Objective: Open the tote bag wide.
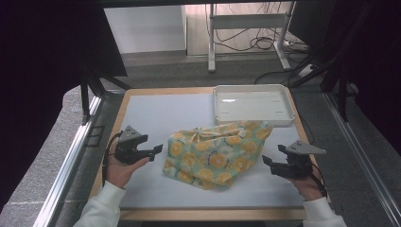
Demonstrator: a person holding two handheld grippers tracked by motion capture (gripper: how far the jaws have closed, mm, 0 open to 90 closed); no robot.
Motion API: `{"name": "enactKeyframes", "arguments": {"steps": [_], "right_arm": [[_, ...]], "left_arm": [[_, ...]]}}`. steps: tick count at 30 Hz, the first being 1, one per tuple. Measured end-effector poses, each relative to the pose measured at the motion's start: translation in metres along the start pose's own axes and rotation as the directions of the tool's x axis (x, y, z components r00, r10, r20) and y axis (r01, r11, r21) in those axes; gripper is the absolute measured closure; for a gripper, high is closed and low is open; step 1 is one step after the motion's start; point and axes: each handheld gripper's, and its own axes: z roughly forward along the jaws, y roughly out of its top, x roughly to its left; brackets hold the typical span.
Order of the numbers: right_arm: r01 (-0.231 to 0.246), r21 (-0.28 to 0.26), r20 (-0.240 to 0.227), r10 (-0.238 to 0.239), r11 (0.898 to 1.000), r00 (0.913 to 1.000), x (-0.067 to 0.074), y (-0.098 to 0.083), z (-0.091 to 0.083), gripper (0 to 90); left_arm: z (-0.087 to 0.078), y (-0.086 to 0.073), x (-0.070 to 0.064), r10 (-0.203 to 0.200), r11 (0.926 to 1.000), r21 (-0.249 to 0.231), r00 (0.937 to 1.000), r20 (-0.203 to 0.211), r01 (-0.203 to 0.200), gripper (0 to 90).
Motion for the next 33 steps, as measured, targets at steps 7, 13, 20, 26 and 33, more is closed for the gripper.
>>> {"name": "enactKeyframes", "arguments": {"steps": [7, 13, 20, 26, 33], "right_arm": [[-0.007, 0.002, -0.013, 0.007, 1.000, 0.9999, 0.000, 0.000, 0.001, 26.0], [-0.009, 0.002, -0.010, 0.009, 1.000, 0.9999, -0.001, -0.001, 0.001, 26.1], [-0.015, -0.003, -0.013, 0.015, 1.000, 0.9998, 0.000, 0.000, -0.002, 26.2], [-0.012, 0.005, -0.008, 0.012, 1.000, 0.9999, 0.000, -0.001, 0.000, 26.3], [-0.013, 0.010, -0.006, 0.013, 1.000, 0.9999, -0.001, -0.002, 0.001, 26.4]], "left_arm": [[0.005, 0.010, -0.003, 0.023, 0.9997, -0.001, 0.9997, 0.010, -0.023, 28.6], [0.011, 0.018, -0.004, 0.029, 0.9996, -0.004, 0.9994, 0.019, -0.029, 29.4], [0.019, 0.029, -0.001, 0.040, 0.9991, 0.014, 0.9988, 0.029, -0.041, 29.6], [0.027, 0.034, -0.001, 0.046, 0.9986, 0.024, 0.9984, 0.032, -0.047, 30.8], [0.036, 0.042, 0.001, 0.055, 0.9978, 0.034, 0.9979, 0.035, -0.056, 32.8]]}}
